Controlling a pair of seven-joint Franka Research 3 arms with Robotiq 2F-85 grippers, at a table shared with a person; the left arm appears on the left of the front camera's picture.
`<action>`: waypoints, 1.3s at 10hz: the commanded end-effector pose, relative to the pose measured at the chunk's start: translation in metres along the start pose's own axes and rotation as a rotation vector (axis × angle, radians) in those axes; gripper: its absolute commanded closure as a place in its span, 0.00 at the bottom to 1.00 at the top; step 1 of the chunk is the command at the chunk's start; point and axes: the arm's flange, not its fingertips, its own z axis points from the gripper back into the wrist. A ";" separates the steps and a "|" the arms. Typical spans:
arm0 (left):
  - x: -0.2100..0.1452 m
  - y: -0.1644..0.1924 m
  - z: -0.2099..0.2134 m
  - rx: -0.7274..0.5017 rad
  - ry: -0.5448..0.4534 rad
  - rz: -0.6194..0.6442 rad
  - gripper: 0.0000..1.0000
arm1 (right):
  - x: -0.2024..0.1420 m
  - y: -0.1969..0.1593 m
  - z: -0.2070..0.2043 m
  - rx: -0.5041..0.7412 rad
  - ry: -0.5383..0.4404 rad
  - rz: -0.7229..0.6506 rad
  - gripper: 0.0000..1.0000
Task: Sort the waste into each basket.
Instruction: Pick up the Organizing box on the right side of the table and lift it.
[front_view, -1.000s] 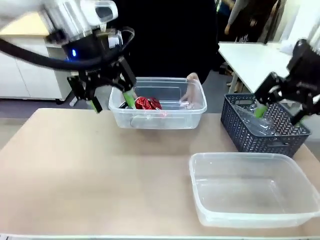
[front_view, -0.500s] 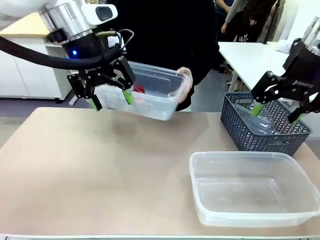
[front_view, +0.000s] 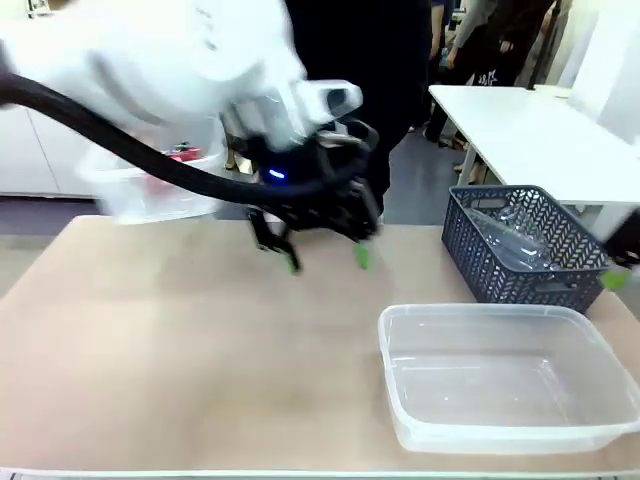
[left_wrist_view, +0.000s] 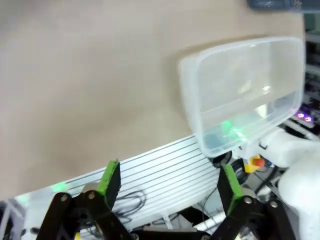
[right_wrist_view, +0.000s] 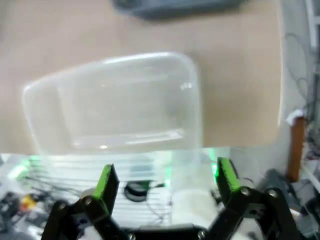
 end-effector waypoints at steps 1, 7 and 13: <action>0.050 -0.047 -0.045 0.029 0.069 0.011 0.00 | -0.012 -0.052 -0.034 -0.020 0.043 0.036 0.00; 0.045 -0.063 -0.089 -0.010 0.128 0.046 0.00 | 0.007 -0.063 -0.013 0.018 0.034 0.016 0.00; -0.009 -0.057 -0.173 0.186 0.073 0.258 0.00 | 0.035 -0.059 -0.164 0.070 0.275 0.268 0.00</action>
